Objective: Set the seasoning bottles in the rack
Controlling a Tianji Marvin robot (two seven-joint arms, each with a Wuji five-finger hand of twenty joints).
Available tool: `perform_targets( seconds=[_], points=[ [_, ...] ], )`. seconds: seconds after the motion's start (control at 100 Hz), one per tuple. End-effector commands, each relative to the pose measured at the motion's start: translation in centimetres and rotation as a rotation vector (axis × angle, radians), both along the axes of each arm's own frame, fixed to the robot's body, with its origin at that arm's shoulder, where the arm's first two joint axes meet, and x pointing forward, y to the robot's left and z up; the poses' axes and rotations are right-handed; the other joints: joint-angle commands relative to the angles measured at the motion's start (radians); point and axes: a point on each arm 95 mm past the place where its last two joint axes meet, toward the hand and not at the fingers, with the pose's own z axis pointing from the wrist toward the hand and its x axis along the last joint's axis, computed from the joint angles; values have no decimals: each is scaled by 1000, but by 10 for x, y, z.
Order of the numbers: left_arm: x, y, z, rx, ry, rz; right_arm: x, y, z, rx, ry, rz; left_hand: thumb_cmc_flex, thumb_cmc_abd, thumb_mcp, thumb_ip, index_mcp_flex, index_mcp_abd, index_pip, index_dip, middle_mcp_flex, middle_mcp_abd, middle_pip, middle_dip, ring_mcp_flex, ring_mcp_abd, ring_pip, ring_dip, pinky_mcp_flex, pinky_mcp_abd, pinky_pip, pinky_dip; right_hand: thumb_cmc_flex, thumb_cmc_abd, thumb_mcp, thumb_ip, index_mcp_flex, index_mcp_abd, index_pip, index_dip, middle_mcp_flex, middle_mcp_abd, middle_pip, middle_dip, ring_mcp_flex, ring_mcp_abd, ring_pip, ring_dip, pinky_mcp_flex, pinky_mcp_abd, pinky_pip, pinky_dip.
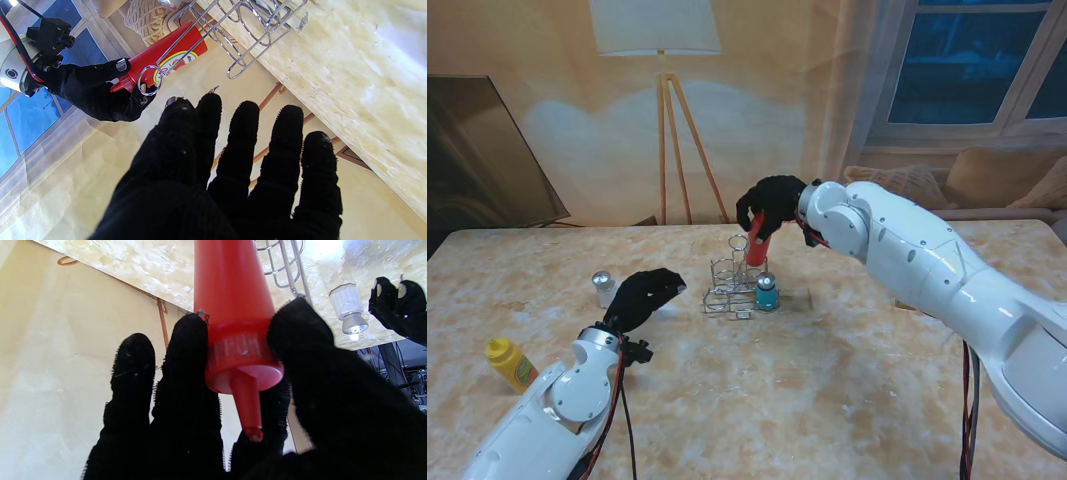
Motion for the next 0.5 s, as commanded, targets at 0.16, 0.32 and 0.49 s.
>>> perform_targets(
  seconds=[0.16,0.32,0.49],
  points=[
    [0,-1,-1,3,6,-8,-1,8,-6,-7,12,25,30,5,-11,6,-22,-3,-14,2,2,-2,0,6,-1,5,-14,23,-4,9,-1,17,157,93,125,59,62,2,159,15,116,-140,111,51,28,-120,-28,28,4,-31,6,20],
    [0,-1,-1,3,6,-7,-3,11,-6,-26,-11,57,30,5,-11,7,-22,0,-14,2,3,0,0,6,0,5,-13,23,-5,7,-1,17,153,90,125,59,54,2,156,10,112,-138,109,45,23,-121,-30,27,4,-35,3,20],
    [0,-1,-1,3,5,-9,-7,15,-7,-22,-14,76,29,6,-11,7,-22,-2,-14,2,3,-1,0,6,-1,6,-13,23,-5,8,-1,17,152,88,126,58,50,5,155,5,107,-138,107,41,19,-119,-31,26,0,-36,-1,19]
  ],
)
